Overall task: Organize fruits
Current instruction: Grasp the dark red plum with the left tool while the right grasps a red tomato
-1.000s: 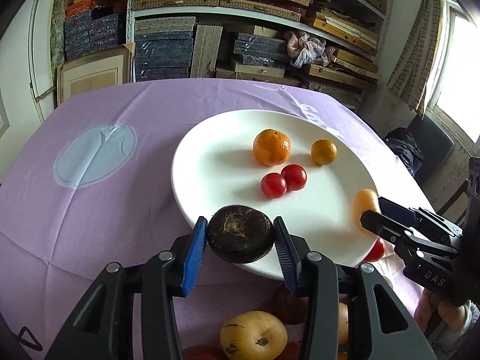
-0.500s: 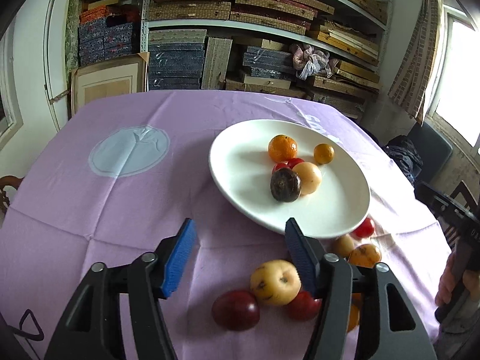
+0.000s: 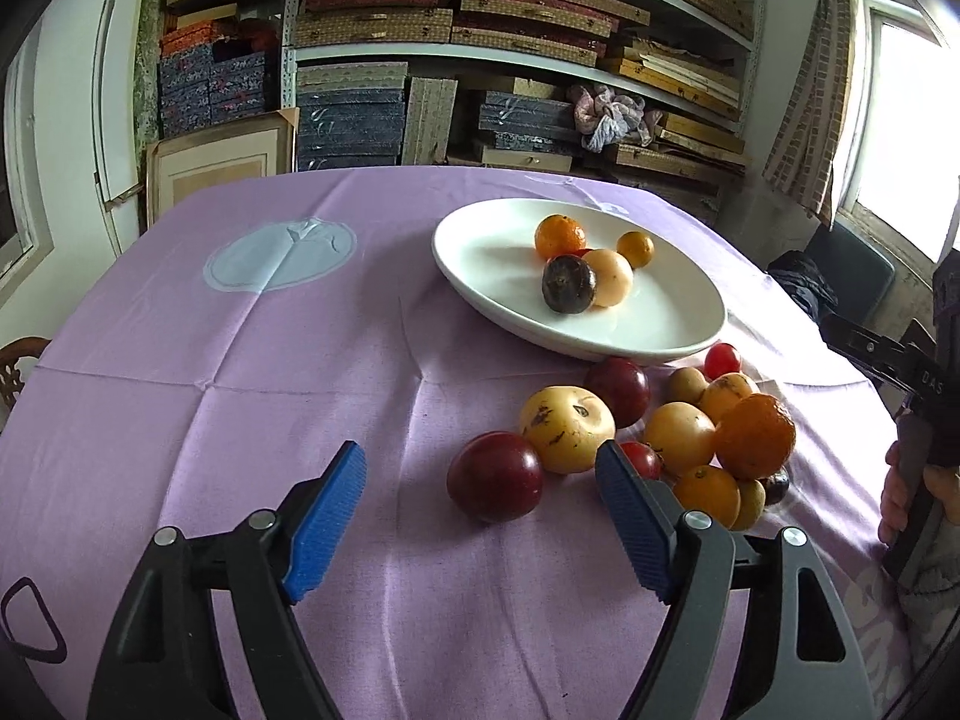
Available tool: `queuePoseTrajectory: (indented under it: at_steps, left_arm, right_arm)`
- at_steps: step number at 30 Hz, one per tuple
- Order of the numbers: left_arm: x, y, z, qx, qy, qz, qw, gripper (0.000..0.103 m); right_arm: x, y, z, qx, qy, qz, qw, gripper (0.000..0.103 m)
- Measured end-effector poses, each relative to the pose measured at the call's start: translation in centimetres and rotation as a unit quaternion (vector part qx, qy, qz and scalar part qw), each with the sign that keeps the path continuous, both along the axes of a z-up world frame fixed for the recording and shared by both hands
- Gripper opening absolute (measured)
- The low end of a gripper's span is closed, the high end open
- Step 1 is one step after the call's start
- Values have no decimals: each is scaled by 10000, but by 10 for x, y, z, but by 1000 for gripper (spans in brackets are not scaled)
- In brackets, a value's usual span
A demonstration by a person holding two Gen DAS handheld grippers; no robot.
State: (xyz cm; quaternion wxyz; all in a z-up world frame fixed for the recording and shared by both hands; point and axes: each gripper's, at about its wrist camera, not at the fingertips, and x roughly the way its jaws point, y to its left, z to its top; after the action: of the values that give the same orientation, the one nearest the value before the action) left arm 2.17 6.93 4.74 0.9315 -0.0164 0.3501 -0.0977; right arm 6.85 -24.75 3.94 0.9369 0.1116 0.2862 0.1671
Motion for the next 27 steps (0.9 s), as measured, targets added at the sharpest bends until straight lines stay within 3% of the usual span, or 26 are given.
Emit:
queuePoseTrajectory:
  at_steps: [4,10,20,27]
  left_arm:
    - [5,-9,-10,409,118,38,9991,83]
    - [16,-2,-23,581,371,304,9972,84]
    - [29,3,-25,301,479,130,9983,83]
    - [29,-7,-27,289,531,-244,9979,58]
  right_arm:
    - [3,4,-3,-49,105,51,9999,96]
    - [4,6,-4,-48,102,54,9999,97]
    - [8,5,-10,-54,198,5,9998,97]
    - [11,3,-14,-46,241,-18,9997,97]
